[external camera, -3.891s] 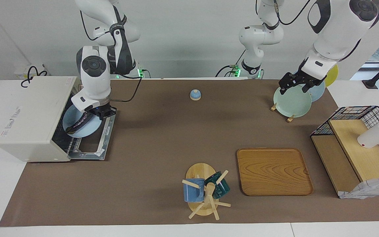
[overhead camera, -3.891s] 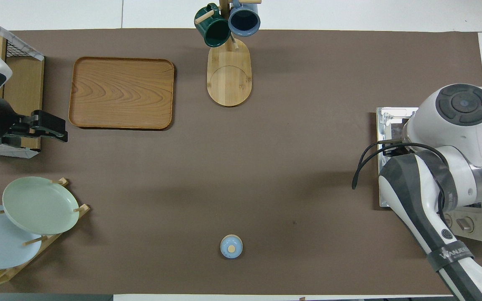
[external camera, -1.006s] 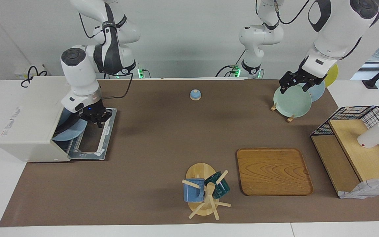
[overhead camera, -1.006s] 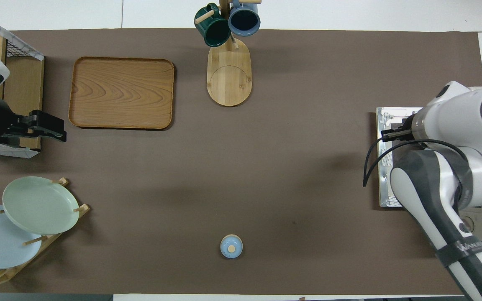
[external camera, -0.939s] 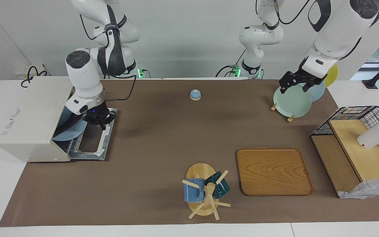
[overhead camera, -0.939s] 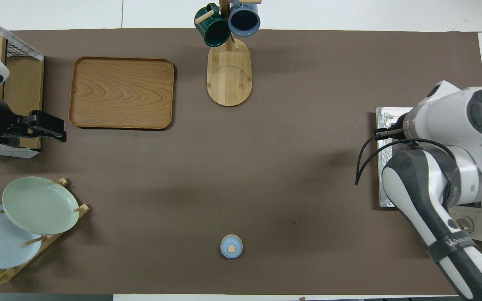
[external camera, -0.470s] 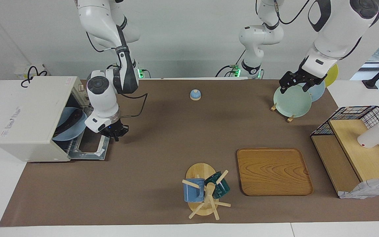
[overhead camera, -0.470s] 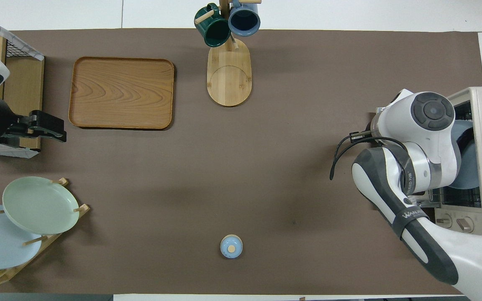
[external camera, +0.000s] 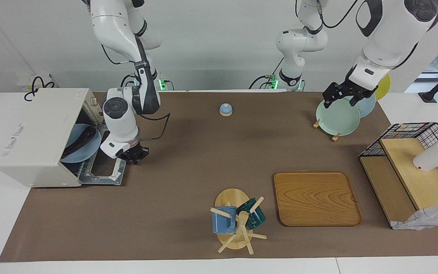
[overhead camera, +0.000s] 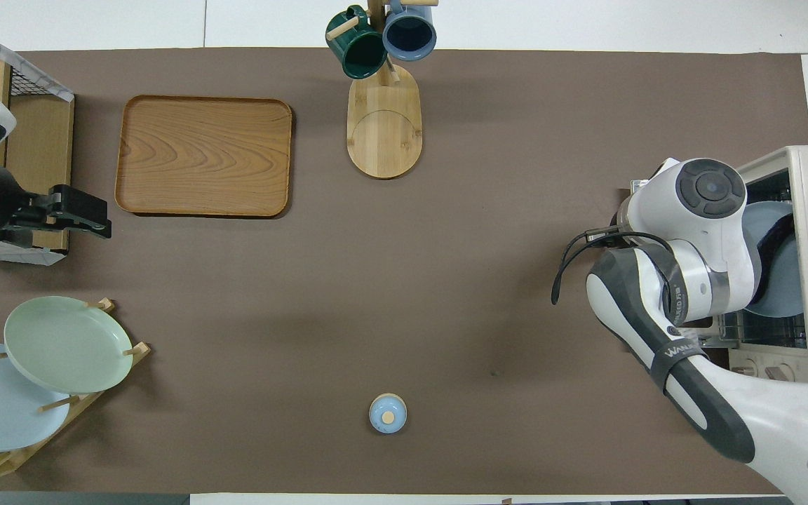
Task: Put eggplant into oven
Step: 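Withdraw the right gripper out of the oven, then push the oven door shut with the right gripper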
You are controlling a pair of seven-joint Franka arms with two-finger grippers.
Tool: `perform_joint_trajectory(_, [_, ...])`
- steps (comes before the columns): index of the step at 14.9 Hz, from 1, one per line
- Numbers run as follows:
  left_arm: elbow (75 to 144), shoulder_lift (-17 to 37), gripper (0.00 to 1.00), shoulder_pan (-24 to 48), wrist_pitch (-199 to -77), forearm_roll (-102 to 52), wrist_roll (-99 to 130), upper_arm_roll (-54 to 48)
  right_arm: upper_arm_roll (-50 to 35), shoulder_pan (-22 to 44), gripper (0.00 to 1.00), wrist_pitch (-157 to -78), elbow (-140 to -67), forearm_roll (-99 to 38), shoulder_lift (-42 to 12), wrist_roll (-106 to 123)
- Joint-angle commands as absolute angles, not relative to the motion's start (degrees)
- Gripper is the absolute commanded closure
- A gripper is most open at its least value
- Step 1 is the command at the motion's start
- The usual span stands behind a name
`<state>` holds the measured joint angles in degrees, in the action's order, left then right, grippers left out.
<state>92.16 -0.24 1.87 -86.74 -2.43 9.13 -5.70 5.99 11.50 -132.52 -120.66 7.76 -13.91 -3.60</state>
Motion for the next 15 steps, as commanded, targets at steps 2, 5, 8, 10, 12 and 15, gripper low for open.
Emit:
perform_joint_trajectory(2, [91.5, -0.5, 0.0, 1.2, -86.1, -3.0, 9.4, -6.0, 5.7, 10.7, 1.0, -131.1, -121.5, 13.0, -13.6, -3.9])
perform_joint_trajectory(5, [91.5, -0.5, 0.0, 1.2, -86.1, -3.0, 9.4, -6.0, 5.7, 10.7, 1.0, -130.2, -121.4, 16.2, -13.6, -3.9])
perform_joint_trajectory(8, [91.5, -0.5, 0.0, 1.2, -86.1, -3.0, 9.4, -6.0, 5.6, 11.0, 1.0, -128.9, -120.9, 22.0, -13.6, -3.9])
perform_joint_trajectory(10, [91.5, -0.5, 0.0, 1.2, -86.1, -3.0, 9.4, -6.0, 5.5, 11.0, 1.0, -125.4, -118.4, 26.0, -13.7, -3.5])
perform_joint_trajectory(12, [91.5, -0.5, 0.0, 1.2, -86.1, -3.0, 9.4, -6.0, 5.4, 10.4, 1.0, -119.8, -113.3, 25.5, -13.8, -0.5])
perform_joint_trajectory(15, [91.5, -0.5, 0.0, 1.2, -86.1, -3.0, 9.4, -6.0, 5.4, 7.4, 1.0, -117.3, -109.7, 23.0, -12.7, 4.5])
